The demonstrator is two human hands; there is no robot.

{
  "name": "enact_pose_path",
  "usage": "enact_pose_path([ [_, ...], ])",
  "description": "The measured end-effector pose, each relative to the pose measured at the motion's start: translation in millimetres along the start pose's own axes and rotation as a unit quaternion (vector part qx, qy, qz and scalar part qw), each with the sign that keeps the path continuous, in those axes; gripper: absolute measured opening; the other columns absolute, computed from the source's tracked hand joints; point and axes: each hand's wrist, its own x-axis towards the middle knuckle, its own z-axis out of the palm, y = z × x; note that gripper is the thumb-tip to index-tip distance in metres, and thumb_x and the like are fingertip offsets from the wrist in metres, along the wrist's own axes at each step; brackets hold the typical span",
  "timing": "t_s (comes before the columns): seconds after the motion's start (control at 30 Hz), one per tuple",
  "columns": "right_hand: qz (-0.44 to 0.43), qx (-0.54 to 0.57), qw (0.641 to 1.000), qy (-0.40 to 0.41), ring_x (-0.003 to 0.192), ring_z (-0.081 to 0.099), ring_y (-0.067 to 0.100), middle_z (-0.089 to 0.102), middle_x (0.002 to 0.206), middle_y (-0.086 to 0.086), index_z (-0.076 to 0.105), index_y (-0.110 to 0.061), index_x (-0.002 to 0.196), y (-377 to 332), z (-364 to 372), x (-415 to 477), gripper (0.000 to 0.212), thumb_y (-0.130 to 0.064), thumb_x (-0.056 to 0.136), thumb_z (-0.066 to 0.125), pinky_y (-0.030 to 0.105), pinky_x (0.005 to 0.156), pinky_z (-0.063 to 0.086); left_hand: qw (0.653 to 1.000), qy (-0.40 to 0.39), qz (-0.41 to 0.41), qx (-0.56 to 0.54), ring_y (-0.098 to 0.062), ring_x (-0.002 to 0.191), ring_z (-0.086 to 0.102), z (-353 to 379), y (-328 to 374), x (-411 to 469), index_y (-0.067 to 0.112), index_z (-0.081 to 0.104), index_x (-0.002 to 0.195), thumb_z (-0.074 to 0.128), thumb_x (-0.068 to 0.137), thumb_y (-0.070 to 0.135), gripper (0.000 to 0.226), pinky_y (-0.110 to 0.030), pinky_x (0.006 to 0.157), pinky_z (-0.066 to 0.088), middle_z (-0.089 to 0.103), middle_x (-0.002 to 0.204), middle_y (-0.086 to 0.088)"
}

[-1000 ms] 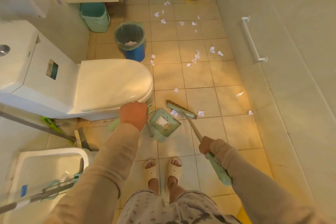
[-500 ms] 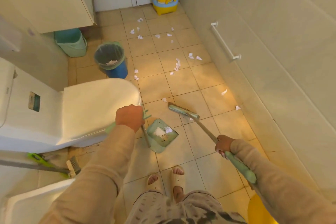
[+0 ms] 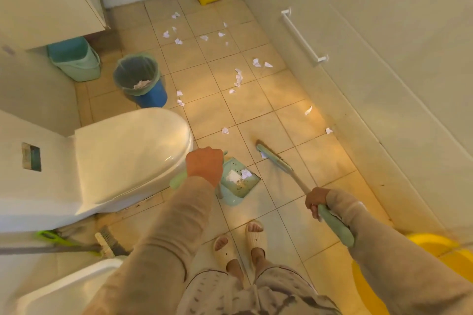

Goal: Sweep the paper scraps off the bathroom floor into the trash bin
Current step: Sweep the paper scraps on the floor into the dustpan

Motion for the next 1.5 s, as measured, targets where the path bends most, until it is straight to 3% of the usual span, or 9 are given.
enact_pose_path([
  [0.1, 0.025, 0.096, 0.994, -0.043, 0.032, 0.041, 0.013, 0.041, 0.033, 0.005, 0.046, -0.003, 0.079, 18, 0, -14, 0.016, 0.004, 0.091, 0.036, 0.016, 0.037, 0.037, 1.0, 0.011, 0.009, 0.007, -0.023, 0.091, 0.066, -1, -2, 4, 0.019, 0.064, 0.103, 0.056, 0.088, 0.018, 0.017, -0.028, 0.064, 0.037, 0.066, 0.099, -0.001],
  [0.33, 0.015, 0.221, 0.973, -0.064, 0.023, 0.038, 0.01, 0.037, 0.031, 0.002, 0.037, -0.011, 0.059, 29, -18, -31, 0.039, -0.002, 0.096, 0.04, 0.011, 0.03, 0.032, 1.0, 0.016, -0.003, -0.022, -0.023, 0.093, 0.065, -8, -21, 16, 0.02, 0.063, 0.104, 0.059, 0.087, 0.025, 0.018, -0.026, 0.066, 0.036, 0.067, 0.1, -0.001],
  [0.6, -0.018, 0.157, 0.987, -0.027, 0.022, 0.038, 0.011, 0.037, 0.031, 0.002, 0.038, -0.01, 0.059, -23, -55, -25, 0.037, -0.001, 0.095, 0.04, 0.01, 0.034, 0.033, 0.998, 0.03, -0.033, -0.043, -0.025, 0.093, 0.065, -7, -34, 13, 0.018, 0.063, 0.105, 0.059, 0.087, 0.033, 0.023, -0.027, 0.067, 0.04, 0.068, 0.101, -0.004],
  [0.87, -0.067, 0.0, 0.998, 0.014, 0.023, 0.041, 0.015, 0.039, 0.029, 0.005, 0.042, -0.007, 0.062, -95, -125, 10, 0.029, 0.003, 0.09, 0.045, 0.014, 0.037, 0.037, 0.984, -0.009, -0.151, -0.089, -0.025, 0.093, 0.065, -18, -23, 22, 0.017, 0.063, 0.101, 0.058, 0.088, 0.035, 0.022, -0.027, 0.068, 0.042, 0.067, 0.101, -0.004],
  [1.03, -0.102, -0.099, 0.989, 0.028, 0.043, 0.043, 0.019, 0.045, 0.03, 0.006, 0.046, -0.003, 0.061, -138, -167, 23, 0.026, 0.0, 0.087, 0.05, 0.024, 0.043, 0.038, 0.974, -0.013, -0.203, -0.102, -0.026, 0.091, 0.066, -20, -6, 28, 0.018, 0.064, 0.099, 0.059, 0.088, 0.039, 0.025, -0.027, 0.065, 0.038, 0.067, 0.099, -0.005],
  [1.13, -0.108, -0.122, 0.986, 0.024, 0.033, 0.043, 0.017, 0.045, 0.03, 0.006, 0.046, -0.003, 0.059, -160, -179, 28, 0.031, -0.001, 0.09, 0.049, 0.025, 0.045, 0.038, 0.97, -0.012, -0.219, -0.103, -0.026, 0.09, 0.066, -25, 3, 33, 0.017, 0.064, 0.101, 0.058, 0.088, 0.04, 0.027, -0.027, 0.064, 0.038, 0.068, 0.099, -0.006],
  [1.23, -0.11, -0.147, 0.983, 0.026, 0.048, 0.042, 0.02, 0.049, 0.044, 0.01, 0.048, -0.004, 0.056, -177, -179, 33, 0.035, -0.004, 0.09, 0.049, 0.028, 0.056, 0.037, 0.962, -0.025, -0.242, -0.124, -0.027, 0.089, 0.067, -32, 10, 40, 0.016, 0.066, 0.099, 0.06, 0.087, 0.037, 0.024, -0.028, 0.065, 0.041, 0.068, 0.097, -0.006],
  [1.33, -0.098, -0.172, 0.98, 0.024, 0.052, 0.043, 0.02, 0.051, 0.037, 0.008, 0.049, -0.003, 0.057, -183, -172, 33, 0.033, -0.007, 0.09, 0.049, 0.029, 0.057, 0.039, 0.952, -0.042, -0.27, -0.137, -0.027, 0.09, 0.066, -32, 13, 40, 0.016, 0.066, 0.1, 0.06, 0.087, 0.034, 0.023, -0.028, 0.069, 0.045, 0.068, 0.098, -0.006],
  [1.5, -0.045, -0.096, 0.994, -0.02, 0.052, 0.042, 0.018, 0.05, 0.06, 0.01, 0.052, 0.0, 0.068, -156, -152, 40, 0.017, -0.007, 0.084, 0.052, 0.029, 0.06, 0.04, 0.952, -0.044, -0.277, -0.126, -0.027, 0.092, 0.066, -29, 17, 38, 0.015, 0.065, 0.101, 0.057, 0.089, 0.03, 0.021, -0.028, 0.068, 0.044, 0.068, 0.098, -0.005],
])
